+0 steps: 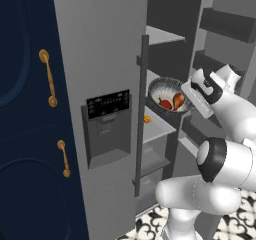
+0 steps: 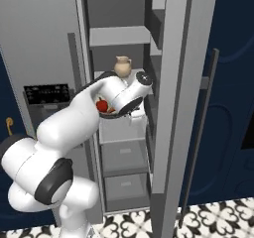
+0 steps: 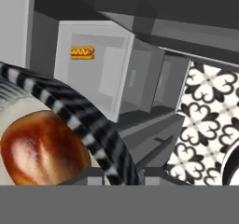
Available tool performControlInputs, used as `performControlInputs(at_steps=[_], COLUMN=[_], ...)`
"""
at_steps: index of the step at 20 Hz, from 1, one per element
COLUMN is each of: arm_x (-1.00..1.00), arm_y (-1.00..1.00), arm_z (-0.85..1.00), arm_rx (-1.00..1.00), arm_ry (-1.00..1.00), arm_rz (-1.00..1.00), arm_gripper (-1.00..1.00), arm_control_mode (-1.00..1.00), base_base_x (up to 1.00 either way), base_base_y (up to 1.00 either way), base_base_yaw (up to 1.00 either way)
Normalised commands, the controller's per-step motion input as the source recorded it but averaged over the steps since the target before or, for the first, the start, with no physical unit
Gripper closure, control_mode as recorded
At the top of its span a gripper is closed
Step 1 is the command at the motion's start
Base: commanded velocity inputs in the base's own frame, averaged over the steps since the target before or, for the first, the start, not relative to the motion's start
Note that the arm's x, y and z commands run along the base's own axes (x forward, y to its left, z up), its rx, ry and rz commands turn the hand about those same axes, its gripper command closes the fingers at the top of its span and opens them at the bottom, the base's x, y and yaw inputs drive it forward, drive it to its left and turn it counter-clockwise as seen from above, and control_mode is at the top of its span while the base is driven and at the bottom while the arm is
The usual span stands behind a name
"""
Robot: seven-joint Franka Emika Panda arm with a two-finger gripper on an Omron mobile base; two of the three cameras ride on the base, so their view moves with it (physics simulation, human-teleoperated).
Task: Pick the chicken drumstick and bell pepper from their plates and place them in the bowl. Then put the bowl in the fridge.
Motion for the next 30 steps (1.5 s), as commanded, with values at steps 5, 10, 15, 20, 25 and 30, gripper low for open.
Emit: performControlInputs(at_steps=[5,10,15,20,25,30], arm_x=[0.81,0.66,0.69,0.88,0.91,0.72], arm_y=[0.12,-0.07,-0.02,0.0,0.0,0.0], arm_z=[0.0,0.0,-0.02,-0.16,-0.24,-0.2], arm_rx=[0.0,0.0,0.0,0.0,0.0,0.02], arm_ry=[0.0,0.0,0.05,0.11,0.04,0.06], arm_rz=[-0.11,-0.02,-0.02,-0.08,-0.09,-0.08], arm_gripper=[1.0,1.0,1.0,1.0,1.0,1.0], arm_control_mode=[-1.0,-1.0,-1.0,-1.0,-1.0,-1.0], base_base_x=[0.0,0.0,0.0,0.0,0.0,0.0], base_base_y=[0.0,0.0,0.0,0.0,0.0,0.0], base_base_yaw=[0.0,0.0,0.0,0.0,0.0,0.0])
